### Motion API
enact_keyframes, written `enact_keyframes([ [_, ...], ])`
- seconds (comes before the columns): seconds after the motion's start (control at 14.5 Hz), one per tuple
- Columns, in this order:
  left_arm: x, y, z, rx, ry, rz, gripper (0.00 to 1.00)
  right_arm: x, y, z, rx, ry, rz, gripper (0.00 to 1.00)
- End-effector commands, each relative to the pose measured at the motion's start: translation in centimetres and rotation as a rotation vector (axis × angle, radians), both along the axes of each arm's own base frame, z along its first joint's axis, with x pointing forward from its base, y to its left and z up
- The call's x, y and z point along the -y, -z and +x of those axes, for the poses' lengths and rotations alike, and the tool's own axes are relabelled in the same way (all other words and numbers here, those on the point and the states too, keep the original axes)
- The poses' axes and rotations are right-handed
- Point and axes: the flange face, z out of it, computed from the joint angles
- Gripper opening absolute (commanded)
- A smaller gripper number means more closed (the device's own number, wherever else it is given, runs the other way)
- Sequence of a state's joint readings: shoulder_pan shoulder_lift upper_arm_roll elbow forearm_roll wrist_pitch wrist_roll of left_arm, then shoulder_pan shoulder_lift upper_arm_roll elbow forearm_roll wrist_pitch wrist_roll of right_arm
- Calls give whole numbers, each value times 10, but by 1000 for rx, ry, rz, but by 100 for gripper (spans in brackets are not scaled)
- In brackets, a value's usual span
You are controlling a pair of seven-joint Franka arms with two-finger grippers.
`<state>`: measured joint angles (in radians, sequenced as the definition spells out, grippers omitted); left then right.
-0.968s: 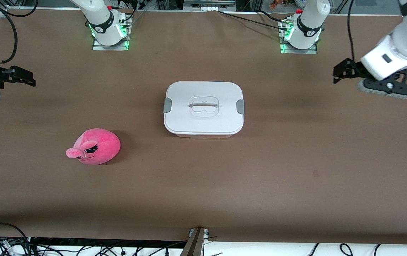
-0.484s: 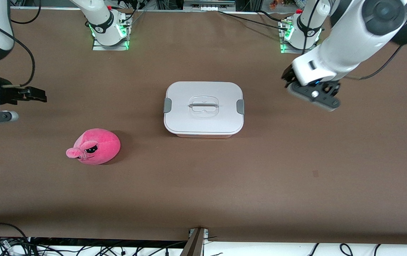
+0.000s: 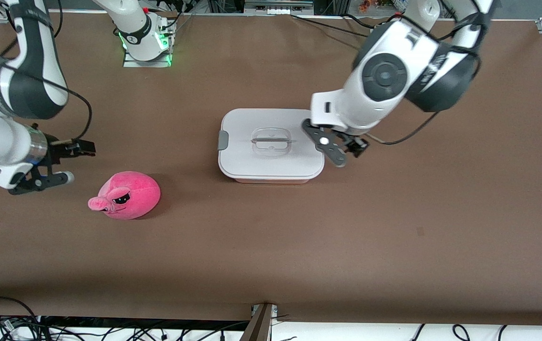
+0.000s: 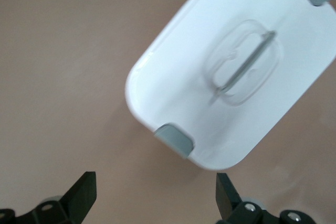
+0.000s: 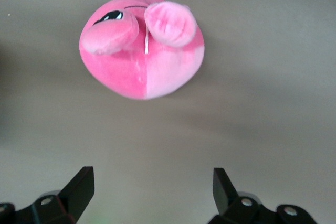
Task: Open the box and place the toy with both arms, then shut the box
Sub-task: 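Grasp the lid handle with the left gripper while the right gripper grasps the plush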
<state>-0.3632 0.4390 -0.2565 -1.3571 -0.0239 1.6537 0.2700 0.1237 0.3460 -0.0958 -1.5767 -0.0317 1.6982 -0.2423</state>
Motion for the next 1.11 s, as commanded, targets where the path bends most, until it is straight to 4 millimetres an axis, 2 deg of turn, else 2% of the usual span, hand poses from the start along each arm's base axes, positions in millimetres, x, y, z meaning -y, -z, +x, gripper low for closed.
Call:
enact_keyframes([
  [0.0, 39, 15, -3, 36, 84, -60, 100, 1, 38, 1, 33, -46, 33, 100],
  [0.07, 51, 32, -2, 37, 106, -75, 100, 0, 52, -1, 50, -55, 35, 100],
  [0.14, 71, 41, -12, 46, 181, -93, 100, -3, 64, -3, 63, -65, 38, 100],
  [0.28, 98, 62, -17, 90, 293, -134, 100, -3, 79, -5, 78, -105, 45, 100],
  [0.48, 107, 95, -14, 89, 392, -161, 100, -6, 99, -2, 87, -86, 114, 100],
  [0.62, 110, 101, -16, 82, 406, -166, 100, -8, 107, 3, 114, -104, 144, 100],
  [0.83, 128, 110, -33, 65, 457, -162, 100, -3, 110, 10, 166, -105, 145, 100],
  [0.9, 135, 110, -40, 69, 496, -162, 97, -3, 109, 13, 187, -104, 144, 100],
  [1.04, 140, 112, -46, 65, 520, -161, 44, -4, 118, 19, 224, -104, 141, 100],
])
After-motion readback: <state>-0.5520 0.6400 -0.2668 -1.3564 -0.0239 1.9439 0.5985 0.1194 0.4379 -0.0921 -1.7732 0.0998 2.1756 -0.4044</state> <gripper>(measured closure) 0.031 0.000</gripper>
